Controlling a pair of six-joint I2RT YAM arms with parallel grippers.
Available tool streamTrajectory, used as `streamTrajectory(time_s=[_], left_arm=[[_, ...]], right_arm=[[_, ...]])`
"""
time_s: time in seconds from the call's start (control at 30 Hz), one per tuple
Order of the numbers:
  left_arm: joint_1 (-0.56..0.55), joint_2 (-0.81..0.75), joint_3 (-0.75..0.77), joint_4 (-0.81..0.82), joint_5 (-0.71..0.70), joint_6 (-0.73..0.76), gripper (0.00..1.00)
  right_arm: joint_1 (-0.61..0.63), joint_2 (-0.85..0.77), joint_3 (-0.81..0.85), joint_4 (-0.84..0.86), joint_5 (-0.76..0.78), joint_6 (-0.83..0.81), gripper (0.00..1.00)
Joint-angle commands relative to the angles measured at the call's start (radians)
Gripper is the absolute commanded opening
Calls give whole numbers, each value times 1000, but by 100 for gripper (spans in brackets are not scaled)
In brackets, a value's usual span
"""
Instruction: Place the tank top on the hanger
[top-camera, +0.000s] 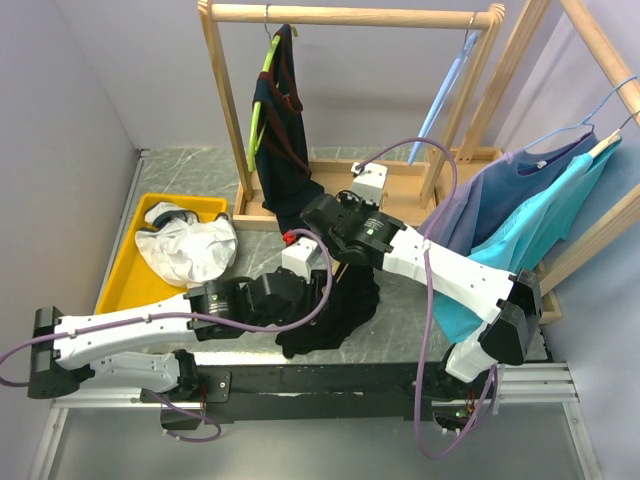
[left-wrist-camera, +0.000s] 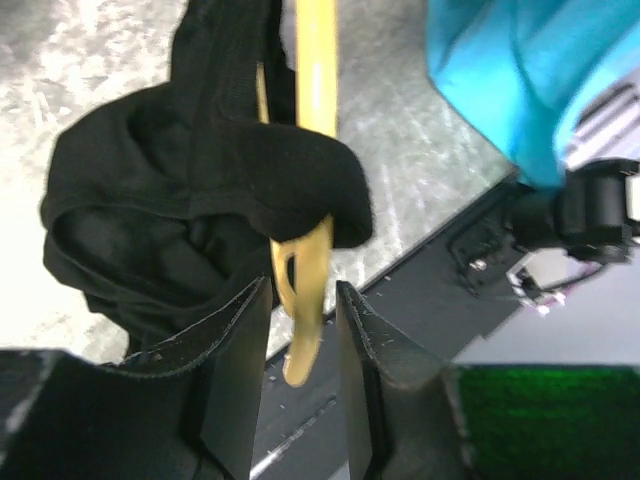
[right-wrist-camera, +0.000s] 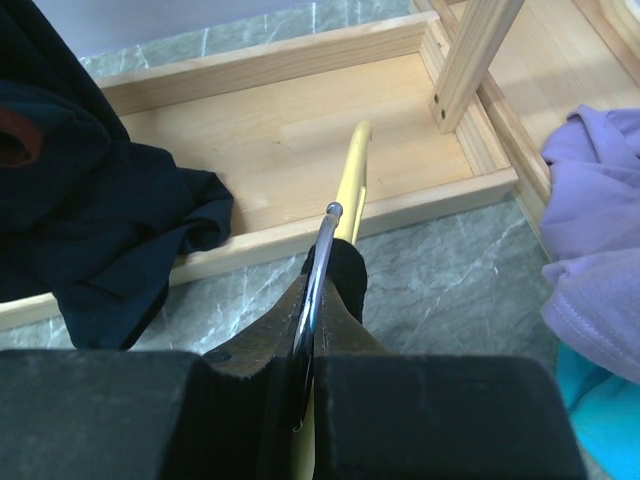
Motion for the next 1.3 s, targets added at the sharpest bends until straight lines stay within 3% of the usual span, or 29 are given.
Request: streamTrajectory(time_s=[0.0,0.17,0.5,0.73,0.93,1.07,1.27], left_arm=[[1,33,37,-5,-79,19,37],[-1,42,2,68,-153,28,32],[-2,-33,-131,265,-274,75,3],[-2,-135,-251,400,-304,144,1],[-4,-206,-332,484,-288,209,1],[-4,-246,-368,526,-278,233,1],[-4,-307,-405,562,-270,252,1]], right_arm=[[0,-53,16,29,20,5,0],[0,-62,9,37,-2,1,0],[23,-132,-63,81,-78,-41,0],[52,-209,-138,148,-190,-115,0],[56,-336,-230,259,-336,-213,21],[57,-414,-269,309,-443,-282,42],[56,-474,-287,348,-564,-344,60]])
